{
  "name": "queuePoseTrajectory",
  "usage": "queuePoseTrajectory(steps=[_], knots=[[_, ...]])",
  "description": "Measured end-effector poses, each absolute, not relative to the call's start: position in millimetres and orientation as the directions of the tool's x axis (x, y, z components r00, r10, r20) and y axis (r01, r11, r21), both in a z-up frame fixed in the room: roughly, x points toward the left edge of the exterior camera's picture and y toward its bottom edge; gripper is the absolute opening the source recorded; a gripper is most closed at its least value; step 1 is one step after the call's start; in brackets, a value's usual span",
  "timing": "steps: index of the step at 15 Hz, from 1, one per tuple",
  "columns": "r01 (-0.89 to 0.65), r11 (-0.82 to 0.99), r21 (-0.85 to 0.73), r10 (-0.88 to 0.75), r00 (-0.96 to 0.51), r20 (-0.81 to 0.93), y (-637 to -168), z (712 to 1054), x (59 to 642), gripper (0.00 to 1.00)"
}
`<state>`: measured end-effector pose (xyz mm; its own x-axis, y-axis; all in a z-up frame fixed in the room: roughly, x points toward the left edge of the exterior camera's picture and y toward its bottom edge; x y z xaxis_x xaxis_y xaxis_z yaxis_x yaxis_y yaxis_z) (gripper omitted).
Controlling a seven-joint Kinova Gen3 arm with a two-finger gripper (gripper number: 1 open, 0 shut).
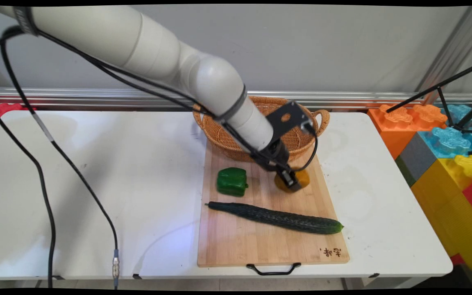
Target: Place the picked object in the vegetable basket
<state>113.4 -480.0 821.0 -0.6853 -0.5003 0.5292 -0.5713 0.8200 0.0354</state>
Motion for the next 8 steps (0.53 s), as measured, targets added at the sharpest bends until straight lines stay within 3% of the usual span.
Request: queuePoseTrajectory(steps=[8], knots=[[-0.631,0.768,-0.106,-0.448,-0.648,0.616,-536,879,126,0.00]])
